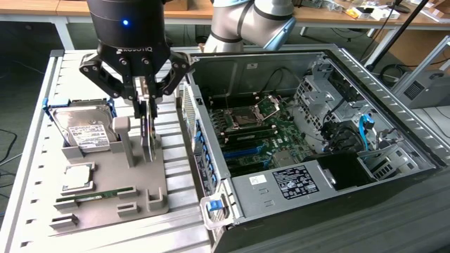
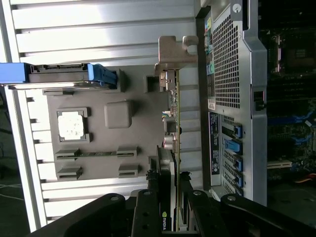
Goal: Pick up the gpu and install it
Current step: 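Pick up the gpu and move the gpu toward the slot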
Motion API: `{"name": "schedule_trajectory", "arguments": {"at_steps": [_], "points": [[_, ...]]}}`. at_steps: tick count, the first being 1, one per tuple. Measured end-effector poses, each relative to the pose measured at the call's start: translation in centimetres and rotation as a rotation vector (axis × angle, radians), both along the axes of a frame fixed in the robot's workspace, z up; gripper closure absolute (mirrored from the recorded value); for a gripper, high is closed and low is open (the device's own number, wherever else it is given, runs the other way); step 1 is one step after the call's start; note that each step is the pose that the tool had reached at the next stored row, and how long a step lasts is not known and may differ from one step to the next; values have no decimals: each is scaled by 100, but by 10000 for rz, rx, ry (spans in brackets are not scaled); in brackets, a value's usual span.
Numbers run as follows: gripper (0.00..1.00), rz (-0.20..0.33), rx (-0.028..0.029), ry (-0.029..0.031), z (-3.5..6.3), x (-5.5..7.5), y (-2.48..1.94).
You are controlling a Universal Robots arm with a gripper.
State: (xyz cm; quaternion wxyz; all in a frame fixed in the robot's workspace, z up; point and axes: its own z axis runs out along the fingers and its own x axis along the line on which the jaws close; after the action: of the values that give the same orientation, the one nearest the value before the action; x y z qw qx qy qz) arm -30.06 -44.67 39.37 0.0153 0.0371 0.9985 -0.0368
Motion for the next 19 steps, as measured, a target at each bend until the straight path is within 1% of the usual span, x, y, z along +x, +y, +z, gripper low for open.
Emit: {"name": "schedule_trajectory", "arguments": {"at_steps": [19], "points": [[73, 0, 0, -1, 82, 0, 0]]}}
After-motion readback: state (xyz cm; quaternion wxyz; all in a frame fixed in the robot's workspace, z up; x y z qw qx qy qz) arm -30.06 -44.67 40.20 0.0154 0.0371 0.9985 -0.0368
